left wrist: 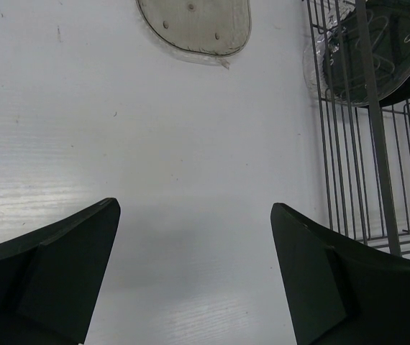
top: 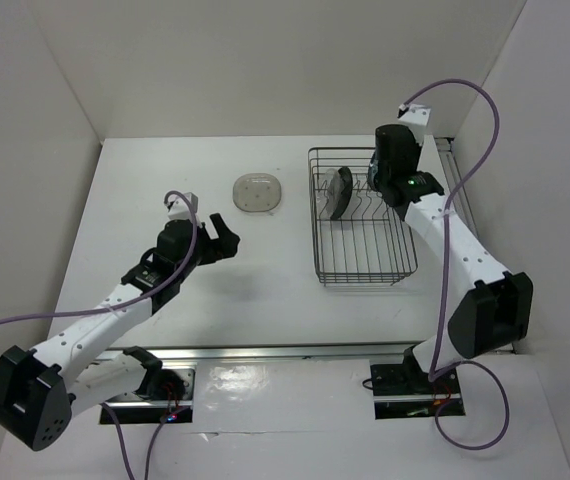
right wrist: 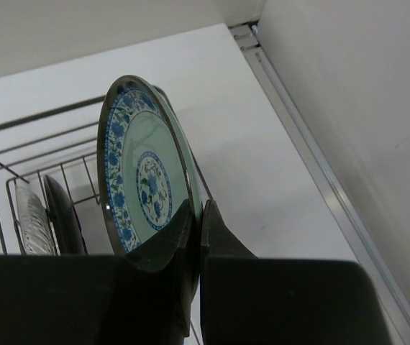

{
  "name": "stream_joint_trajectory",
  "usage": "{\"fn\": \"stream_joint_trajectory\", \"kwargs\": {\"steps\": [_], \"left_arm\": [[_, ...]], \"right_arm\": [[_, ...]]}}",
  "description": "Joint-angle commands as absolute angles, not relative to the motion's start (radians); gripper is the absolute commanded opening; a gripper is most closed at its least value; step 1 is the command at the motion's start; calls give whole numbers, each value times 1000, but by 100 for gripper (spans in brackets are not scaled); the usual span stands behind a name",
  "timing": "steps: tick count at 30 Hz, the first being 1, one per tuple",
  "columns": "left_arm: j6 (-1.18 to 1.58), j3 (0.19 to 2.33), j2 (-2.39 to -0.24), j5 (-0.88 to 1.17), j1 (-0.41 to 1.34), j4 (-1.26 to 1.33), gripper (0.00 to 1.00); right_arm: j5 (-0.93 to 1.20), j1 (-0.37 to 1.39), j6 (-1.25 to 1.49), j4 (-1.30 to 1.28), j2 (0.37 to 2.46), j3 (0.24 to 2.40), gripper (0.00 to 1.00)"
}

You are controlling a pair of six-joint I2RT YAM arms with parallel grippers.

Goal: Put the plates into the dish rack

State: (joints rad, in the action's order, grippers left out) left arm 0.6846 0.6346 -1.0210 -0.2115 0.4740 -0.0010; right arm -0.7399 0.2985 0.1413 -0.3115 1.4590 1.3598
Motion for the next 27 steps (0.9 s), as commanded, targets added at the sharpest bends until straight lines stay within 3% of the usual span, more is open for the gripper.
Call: {"fn": "stream_joint_trajectory", "kwargs": {"steps": [1, 25, 27], "left_arm": [[664, 666, -1032, -206, 477, 15, 100], [664, 667, -1032, -196, 486, 15, 100], [664, 667, -1032, -196, 486, 25, 100]], "right_arm": [[-720, 305, 163, -273, 1482, 1368, 0], [-692, 336, 163, -229, 1667, 1359, 0], [-683, 347, 163, -229, 1677, 1359, 16]]}}
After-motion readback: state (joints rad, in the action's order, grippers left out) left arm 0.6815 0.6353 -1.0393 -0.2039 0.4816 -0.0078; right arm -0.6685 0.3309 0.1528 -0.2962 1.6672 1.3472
